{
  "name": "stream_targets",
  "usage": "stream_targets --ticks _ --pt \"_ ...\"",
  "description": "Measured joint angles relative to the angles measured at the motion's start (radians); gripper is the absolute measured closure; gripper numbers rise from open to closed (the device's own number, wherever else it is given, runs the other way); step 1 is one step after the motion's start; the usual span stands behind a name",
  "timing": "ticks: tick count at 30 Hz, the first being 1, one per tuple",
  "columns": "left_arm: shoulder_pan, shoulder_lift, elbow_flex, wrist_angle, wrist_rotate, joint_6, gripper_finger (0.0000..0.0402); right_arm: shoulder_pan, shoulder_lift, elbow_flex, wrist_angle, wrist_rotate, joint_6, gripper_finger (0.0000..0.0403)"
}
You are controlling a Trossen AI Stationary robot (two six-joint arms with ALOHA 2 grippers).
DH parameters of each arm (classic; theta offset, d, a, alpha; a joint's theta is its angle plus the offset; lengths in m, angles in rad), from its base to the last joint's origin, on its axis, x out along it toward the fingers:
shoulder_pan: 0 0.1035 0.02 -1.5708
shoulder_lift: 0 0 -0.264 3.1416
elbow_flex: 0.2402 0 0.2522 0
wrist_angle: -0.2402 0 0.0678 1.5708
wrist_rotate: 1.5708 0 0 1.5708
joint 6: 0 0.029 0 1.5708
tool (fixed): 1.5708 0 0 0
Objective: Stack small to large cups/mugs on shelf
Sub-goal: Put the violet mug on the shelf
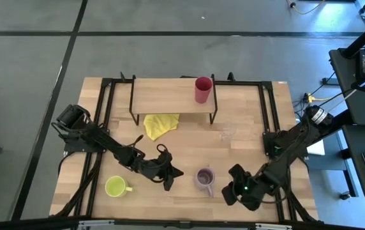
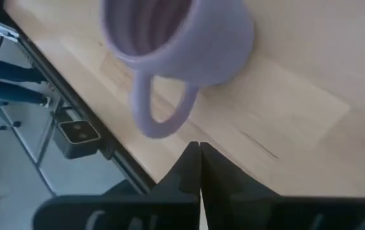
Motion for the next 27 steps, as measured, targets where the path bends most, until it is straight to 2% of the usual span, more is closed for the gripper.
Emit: stream_targets --ticks 4,8,16,27 --pt "0.002 0.000 0.000 -0.009 0.001 0.000 0.0399 -0.041 0.020 -0.086 0.179 -0.011 -0.010 0.0402" --pt "0.002 -0.001 0.000 -0.033 0.006 0.000 0.0400 -0.107 0.065 -0.091 0.302 -0.037 -0.104 0.0403" --pt "-0.005 -0.002 0.000 -0.083 0.010 0.000 0.0393 -0.254 0.182 0.015 0.309 -0.095 -0.334 0.0403" --pt "-0.045 -0.002 0.000 -0.202 -0.022 -0.029 0.0399 -0.400 0.257 0.077 0.363 -0.109 -0.520 0.0403"
